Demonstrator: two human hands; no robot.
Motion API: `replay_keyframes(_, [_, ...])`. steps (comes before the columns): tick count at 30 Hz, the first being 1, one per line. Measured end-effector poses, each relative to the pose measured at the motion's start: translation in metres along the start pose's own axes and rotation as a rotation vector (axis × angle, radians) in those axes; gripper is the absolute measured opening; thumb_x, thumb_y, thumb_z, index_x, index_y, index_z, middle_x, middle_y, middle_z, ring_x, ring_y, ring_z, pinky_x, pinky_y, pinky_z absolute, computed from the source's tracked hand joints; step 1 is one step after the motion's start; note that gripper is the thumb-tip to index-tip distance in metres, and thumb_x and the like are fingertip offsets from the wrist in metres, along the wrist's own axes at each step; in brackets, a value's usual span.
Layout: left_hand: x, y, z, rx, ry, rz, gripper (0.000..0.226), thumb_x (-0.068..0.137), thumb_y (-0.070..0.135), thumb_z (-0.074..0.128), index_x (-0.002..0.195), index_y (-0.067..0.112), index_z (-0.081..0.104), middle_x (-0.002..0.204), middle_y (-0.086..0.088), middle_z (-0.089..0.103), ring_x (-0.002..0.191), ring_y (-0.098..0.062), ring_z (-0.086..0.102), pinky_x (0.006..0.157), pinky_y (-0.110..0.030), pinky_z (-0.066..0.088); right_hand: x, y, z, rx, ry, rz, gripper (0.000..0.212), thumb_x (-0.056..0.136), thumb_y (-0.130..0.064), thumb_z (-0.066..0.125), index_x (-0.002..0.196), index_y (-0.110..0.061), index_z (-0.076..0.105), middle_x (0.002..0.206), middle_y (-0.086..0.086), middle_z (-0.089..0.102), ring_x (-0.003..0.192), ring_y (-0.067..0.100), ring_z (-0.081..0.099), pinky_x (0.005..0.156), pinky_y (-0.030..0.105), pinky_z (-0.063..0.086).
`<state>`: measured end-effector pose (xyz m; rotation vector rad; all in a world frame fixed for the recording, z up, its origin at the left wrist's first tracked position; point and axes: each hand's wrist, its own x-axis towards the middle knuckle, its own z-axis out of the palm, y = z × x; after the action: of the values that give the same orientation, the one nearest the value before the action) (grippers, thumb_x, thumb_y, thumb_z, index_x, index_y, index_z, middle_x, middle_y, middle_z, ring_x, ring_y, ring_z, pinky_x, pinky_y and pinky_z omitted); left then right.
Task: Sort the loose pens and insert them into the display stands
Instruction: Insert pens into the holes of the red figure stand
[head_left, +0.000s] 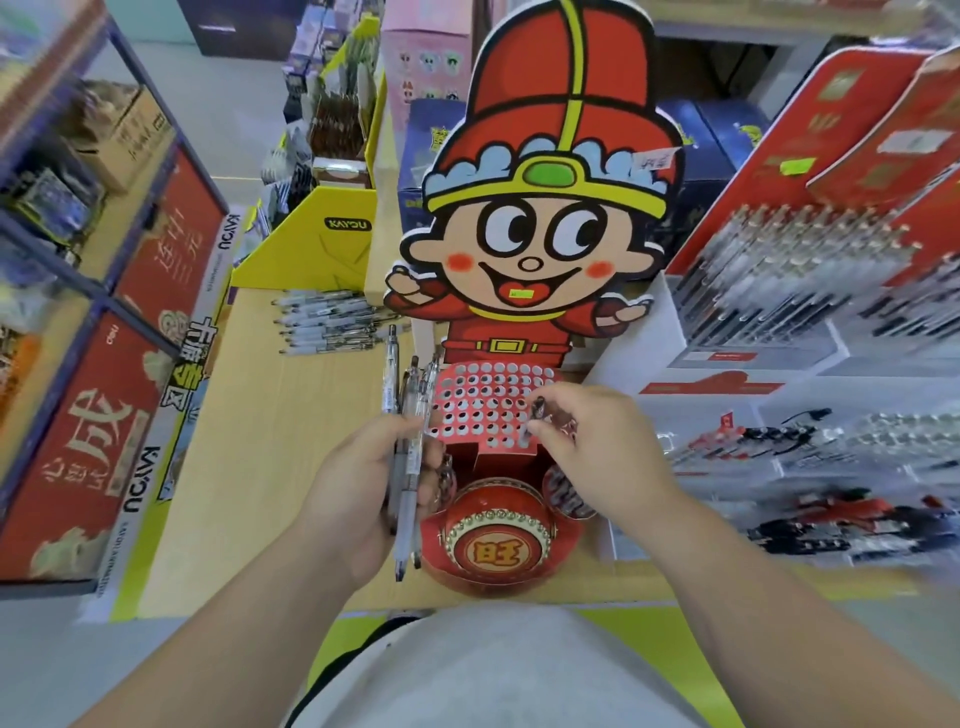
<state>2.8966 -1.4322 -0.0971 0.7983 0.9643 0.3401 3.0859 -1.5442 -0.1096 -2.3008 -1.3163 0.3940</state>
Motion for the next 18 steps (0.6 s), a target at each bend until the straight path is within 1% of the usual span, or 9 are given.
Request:
replay_keyframes(4, [-0.001, 0.002, -0.002, 0.055, -0.004, 0.034, 0.011, 0.098, 0.019, 0.054, 0.095, 0.008, 0.052, 0.076, -0.009, 0.058, 0.053, -0.02, 0.043, 0.056, -0.036, 0.034, 0.0, 0.0, -0.001, -0.01, 0.005, 0.023, 0.026, 0.092, -0.034, 0.069, 0.116, -0.026, 0.07, 0.099, -0.006, 0.069, 0.092, 0.012, 0.06, 0.076, 0.024, 0.045])
replay_keyframes(8, [-0.004, 0.006, -0.002, 0.047, -0.044, 0.046, 0.012, 0.096, 0.016, 0.061, 0.105, 0.009, 0.058, 0.079, -0.011, 0.058, 0.055, -0.021, 0.046, 0.051, -0.033, 0.039, -0.004, -0.006, 0.001, -0.016, 0.049, 0.032, 0.021, 0.09, -0.032, 0.07, 0.11, -0.024, 0.071, 0.095, -0.005, 0.069, 0.089, 0.014, 0.06, 0.074, 0.025, 0.046])
replay_keyframes(10, [-0.005, 0.009, -0.002, 0.071, -0.073, 0.052, 0.014, 0.094, 0.017, 0.065, 0.104, 0.011, 0.059, 0.083, -0.014, 0.055, 0.056, -0.021, 0.047, 0.052, -0.033, 0.04, -0.005, -0.008, 0.001, -0.018, 0.048, 0.05, 0.023, 0.091, -0.031, 0.07, 0.113, -0.024, 0.071, 0.1, -0.005, 0.07, 0.093, 0.014, 0.061, 0.075, 0.024, 0.045])
replay_keyframes(12, [-0.007, 0.011, -0.001, 0.099, -0.094, 0.065, 0.013, 0.092, 0.019, 0.068, 0.1, 0.012, 0.06, 0.081, -0.014, 0.054, 0.056, -0.021, 0.049, 0.052, -0.032, 0.042, -0.007, -0.013, -0.002, 0.006, 0.045, 0.067, 0.033, 0.09, -0.033, 0.071, 0.122, -0.026, 0.066, 0.11, -0.007, 0.069, 0.102, 0.012, 0.061, 0.083, 0.024, 0.047])
replay_keyframes(14, [-0.01, 0.014, 0.002, 0.12, -0.12, 0.079, 0.013, 0.092, 0.019, 0.068, 0.096, 0.01, 0.059, 0.073, -0.01, 0.056, 0.054, -0.019, 0.049, 0.049, -0.029, 0.044, -0.012, -0.021, -0.009, 0.136, 0.086, 0.103, 0.042, 0.089, -0.038, 0.073, 0.128, -0.03, 0.061, 0.114, -0.016, 0.066, 0.103, 0.003, 0.059, 0.087, 0.022, 0.048])
replay_keyframes(15, [-0.011, 0.016, 0.004, 0.136, -0.133, 0.086, 0.013, 0.092, 0.018, 0.067, 0.095, 0.009, 0.057, 0.07, -0.008, 0.056, 0.053, -0.018, 0.049, 0.048, -0.028, 0.044, -0.014, -0.027, -0.014, 0.239, 0.116, 0.127, 0.041, 0.088, -0.04, 0.072, 0.126, -0.031, 0.061, 0.11, -0.02, 0.065, 0.099, -0.001, 0.059, 0.085, 0.019, 0.048])
replay_keyframes(16, [-0.012, 0.017, 0.006, 0.151, -0.147, 0.093, 0.014, 0.091, 0.018, 0.068, 0.095, 0.009, 0.057, 0.068, -0.006, 0.056, 0.052, -0.018, 0.048, 0.048, -0.028, 0.044, -0.016, -0.034, -0.02, 0.345, 0.132, 0.148, 0.035, 0.088, -0.041, 0.072, 0.121, -0.031, 0.064, 0.104, -0.02, 0.067, 0.095, -0.002, 0.061, 0.081, 0.017, 0.049])
replay_keyframes(18, [-0.015, 0.02, 0.011, 0.174, -0.187, 0.116, 0.018, 0.084, 0.021, 0.072, 0.093, 0.012, 0.059, 0.068, -0.007, 0.056, 0.052, -0.017, 0.047, 0.048, -0.028, 0.043, -0.019, -0.046, -0.031, 0.547, 0.1, 0.189, 0.02, 0.088, -0.04, 0.072, 0.106, -0.03, 0.072, 0.091, -0.014, 0.071, 0.086, 0.0, 0.065, 0.075, 0.018, 0.051])
